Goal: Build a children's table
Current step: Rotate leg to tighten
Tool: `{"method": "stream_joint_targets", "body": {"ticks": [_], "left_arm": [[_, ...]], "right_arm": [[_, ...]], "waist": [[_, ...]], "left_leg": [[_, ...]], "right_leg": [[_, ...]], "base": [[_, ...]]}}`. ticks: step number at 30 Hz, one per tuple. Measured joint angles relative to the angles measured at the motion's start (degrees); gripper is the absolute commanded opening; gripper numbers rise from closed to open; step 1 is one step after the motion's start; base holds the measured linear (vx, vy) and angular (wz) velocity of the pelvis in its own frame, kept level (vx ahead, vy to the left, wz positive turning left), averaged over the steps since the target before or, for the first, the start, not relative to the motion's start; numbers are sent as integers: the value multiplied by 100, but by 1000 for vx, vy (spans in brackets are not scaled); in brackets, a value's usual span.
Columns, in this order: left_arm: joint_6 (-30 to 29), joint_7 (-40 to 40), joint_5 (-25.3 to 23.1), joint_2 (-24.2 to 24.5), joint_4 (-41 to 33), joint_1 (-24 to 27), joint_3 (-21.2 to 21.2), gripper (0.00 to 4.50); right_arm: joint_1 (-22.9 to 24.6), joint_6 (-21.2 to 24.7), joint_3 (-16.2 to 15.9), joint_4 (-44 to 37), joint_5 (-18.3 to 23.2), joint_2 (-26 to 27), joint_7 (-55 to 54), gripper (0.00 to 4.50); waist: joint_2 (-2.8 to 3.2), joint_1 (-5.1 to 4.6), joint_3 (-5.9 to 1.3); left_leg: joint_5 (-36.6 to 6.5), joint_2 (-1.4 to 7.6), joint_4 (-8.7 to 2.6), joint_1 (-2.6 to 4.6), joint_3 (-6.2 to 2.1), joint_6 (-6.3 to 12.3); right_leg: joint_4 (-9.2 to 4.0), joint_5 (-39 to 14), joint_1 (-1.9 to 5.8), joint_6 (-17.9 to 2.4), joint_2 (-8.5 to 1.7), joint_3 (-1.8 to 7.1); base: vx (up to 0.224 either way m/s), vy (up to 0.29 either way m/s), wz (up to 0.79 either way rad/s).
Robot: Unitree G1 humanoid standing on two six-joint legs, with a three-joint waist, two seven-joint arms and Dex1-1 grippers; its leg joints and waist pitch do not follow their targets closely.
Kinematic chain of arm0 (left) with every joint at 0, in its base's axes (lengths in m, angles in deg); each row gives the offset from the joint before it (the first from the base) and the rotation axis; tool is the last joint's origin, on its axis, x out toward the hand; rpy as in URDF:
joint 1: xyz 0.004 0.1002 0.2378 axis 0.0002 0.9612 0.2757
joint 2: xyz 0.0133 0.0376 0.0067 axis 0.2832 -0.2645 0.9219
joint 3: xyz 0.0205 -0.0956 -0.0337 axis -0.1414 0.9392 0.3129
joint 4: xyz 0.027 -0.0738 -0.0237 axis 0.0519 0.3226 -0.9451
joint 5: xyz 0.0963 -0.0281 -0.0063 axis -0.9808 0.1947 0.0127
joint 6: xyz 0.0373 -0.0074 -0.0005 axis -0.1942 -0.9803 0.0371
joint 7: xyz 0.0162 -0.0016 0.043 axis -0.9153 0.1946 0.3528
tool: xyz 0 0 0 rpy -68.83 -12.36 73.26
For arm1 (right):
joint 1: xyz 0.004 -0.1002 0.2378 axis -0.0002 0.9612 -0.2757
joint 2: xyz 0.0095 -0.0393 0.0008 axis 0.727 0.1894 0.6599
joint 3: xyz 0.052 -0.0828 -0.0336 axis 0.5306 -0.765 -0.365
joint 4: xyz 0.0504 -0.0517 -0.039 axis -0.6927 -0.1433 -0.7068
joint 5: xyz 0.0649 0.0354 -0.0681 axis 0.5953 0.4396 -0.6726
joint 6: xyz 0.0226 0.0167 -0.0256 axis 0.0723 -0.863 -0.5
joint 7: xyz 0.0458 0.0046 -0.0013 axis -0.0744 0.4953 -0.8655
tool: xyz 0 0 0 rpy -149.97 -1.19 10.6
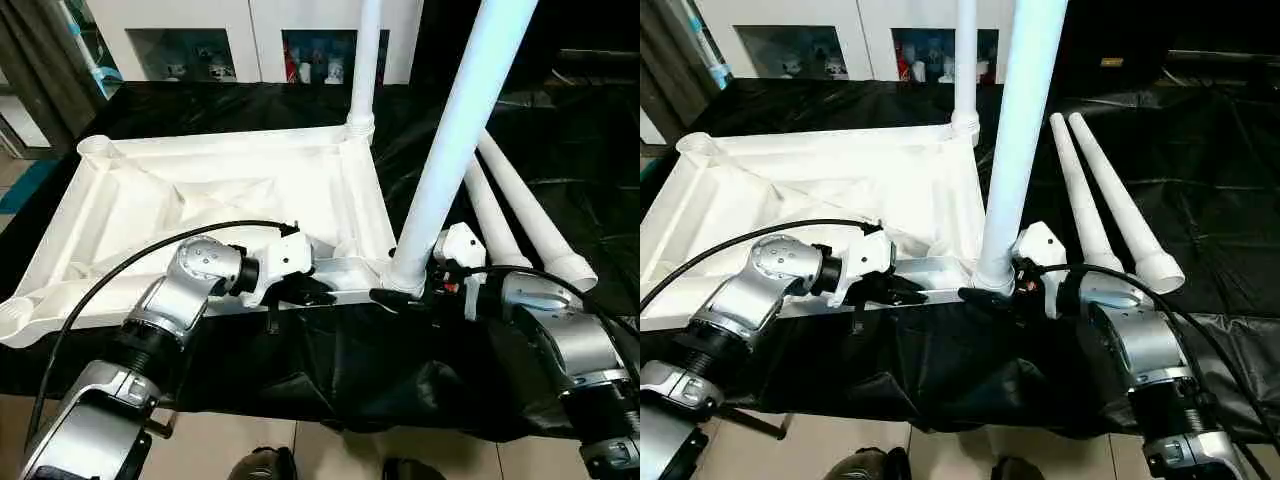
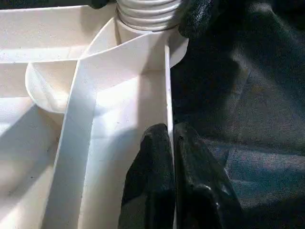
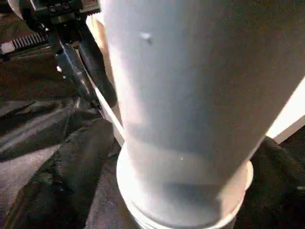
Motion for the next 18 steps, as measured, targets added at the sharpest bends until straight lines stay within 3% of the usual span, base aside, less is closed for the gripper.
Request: {"method": "stream_joint_targets", "body": {"ticks": [3,11,18], "left_arm": [[0,-35,1,19,0,0,-2,0],[1,-62,4,26,8,0,-4,0],[-73,-1,6,21,86,-10,21,0]], "right_arm": [[0,2,8,0,1,-9,8,364],[6,19,20,1,4,-2,-9,289],[126,64,148,1,73,238,-314,278]], "waist": [[0,-1,0],[2,0,-1],[8,-6,-8]], "left_leg": [[0,0,0,1,0,0],[0,0,0,2,-1,0],[-1,0,0,25,-1,-2]], "right_leg": [[0,0,0,0,0,0],[1,0,2,0,0,-1],[1,0,20,0,-1,-1]], "base": [[0,0,0],[0,0,0],[0,0,0]]}}
